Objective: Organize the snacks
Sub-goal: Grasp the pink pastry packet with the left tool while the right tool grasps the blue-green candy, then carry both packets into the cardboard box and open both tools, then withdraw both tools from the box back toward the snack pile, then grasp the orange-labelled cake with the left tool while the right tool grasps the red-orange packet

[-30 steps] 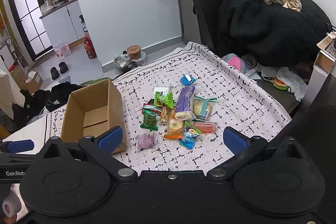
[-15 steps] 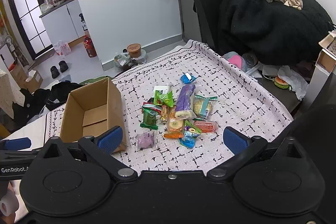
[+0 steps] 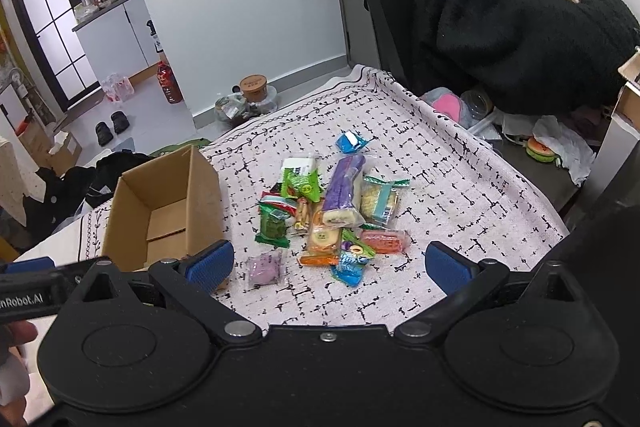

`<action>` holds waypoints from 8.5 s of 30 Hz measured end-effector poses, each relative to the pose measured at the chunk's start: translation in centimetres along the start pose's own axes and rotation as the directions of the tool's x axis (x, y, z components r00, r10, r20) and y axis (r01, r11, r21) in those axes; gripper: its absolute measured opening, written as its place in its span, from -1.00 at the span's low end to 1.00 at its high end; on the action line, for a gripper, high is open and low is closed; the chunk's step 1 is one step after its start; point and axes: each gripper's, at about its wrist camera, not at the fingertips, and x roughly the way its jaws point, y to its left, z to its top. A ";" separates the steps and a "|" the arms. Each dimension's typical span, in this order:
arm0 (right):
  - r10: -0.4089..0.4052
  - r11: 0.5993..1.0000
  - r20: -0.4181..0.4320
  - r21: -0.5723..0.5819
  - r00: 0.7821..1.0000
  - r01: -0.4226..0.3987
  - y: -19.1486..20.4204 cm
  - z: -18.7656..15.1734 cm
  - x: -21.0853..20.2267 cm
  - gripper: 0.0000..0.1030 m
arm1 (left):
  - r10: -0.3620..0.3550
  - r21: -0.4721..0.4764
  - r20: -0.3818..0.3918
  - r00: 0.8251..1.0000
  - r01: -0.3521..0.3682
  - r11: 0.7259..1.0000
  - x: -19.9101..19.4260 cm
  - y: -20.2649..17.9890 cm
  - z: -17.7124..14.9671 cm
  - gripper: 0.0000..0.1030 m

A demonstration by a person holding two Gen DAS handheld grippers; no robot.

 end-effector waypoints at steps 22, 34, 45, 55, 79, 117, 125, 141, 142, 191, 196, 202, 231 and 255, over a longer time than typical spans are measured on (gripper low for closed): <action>0.047 0.989 -0.161 0.144 0.986 -0.024 -5.2 0.4 7.6 0.33 | -0.085 -0.004 -0.050 0.995 0.085 0.996 7.8 -5.1 0.2 0.70; 0.071 0.973 -0.247 0.229 0.966 -0.013 -6.7 -0.5 11.7 0.08 | -0.111 -0.042 -0.123 0.986 0.107 0.993 13.2 -6.7 -0.9 0.26; 0.088 0.967 -0.287 0.254 0.954 -0.013 -6.6 -0.8 14.4 -0.08 | -0.074 -0.079 -0.150 0.986 0.063 0.995 17.5 -6.4 -1.9 0.10; 0.082 0.968 -0.320 0.252 0.944 0.001 -5.6 -1.1 17.0 -0.06 | -0.051 -0.101 -0.172 0.984 0.034 0.994 20.1 -5.8 -2.8 0.10; 0.110 0.967 -0.295 0.253 0.949 -0.034 -4.7 -1.6 17.1 -0.49 | -0.110 -0.149 -0.158 0.981 0.086 0.985 17.9 -5.5 -3.0 -0.41; 0.118 0.974 -0.053 0.201 0.992 -0.105 0.6 2.8 7.6 -0.50 | -0.153 -0.114 0.047 0.987 0.158 0.981 7.2 -3.7 2.9 -0.41; 0.130 0.977 -0.049 0.179 0.990 -0.120 2.8 3.0 8.0 -0.50 | -0.141 -0.138 0.069 0.988 0.150 0.979 6.4 -1.6 3.5 -0.41; 0.178 0.976 -0.069 0.137 0.982 -0.168 7.4 3.1 10.0 -0.50 | -0.072 -0.206 0.040 0.997 0.079 0.975 7.6 3.9 3.5 -0.41; 0.182 0.976 -0.071 0.134 0.981 -0.172 7.7 3.1 10.1 -0.50 | -0.072 -0.208 0.035 0.997 0.078 0.975 7.7 4.2 3.5 -0.41; 0.209 0.976 -0.107 0.077 0.972 -0.202 9.6 2.1 11.9 0.04 | 0.018 -0.271 -0.119 0.993 -0.050 0.961 11.3 9.2 2.0 0.31; 0.175 0.982 -0.094 0.087 0.980 -0.167 6.9 2.2 10.9 0.18 | 0.001 -0.242 -0.107 0.994 -0.027 0.970 10.8 7.2 2.5 0.56; 0.138 0.986 -0.066 0.102 0.988 -0.131 3.8 2.6 9.7 0.36 | -0.019 -0.218 -0.094 0.995 -0.002 0.976 10.4 4.7 2.8 0.67; 0.057 0.977 -0.017 0.205 0.998 -0.052 -6.5 3.0 8.5 1.00 | -0.084 -0.121 0.011 0.996 0.085 0.989 9.1 -3.4 3.4 1.00; 0.093 0.926 -0.177 0.378 0.980 -0.019 -10.1 1.8 15.1 0.22 | -0.141 -0.081 -0.058 0.988 0.136 0.987 16.0 -9.2 1.3 0.56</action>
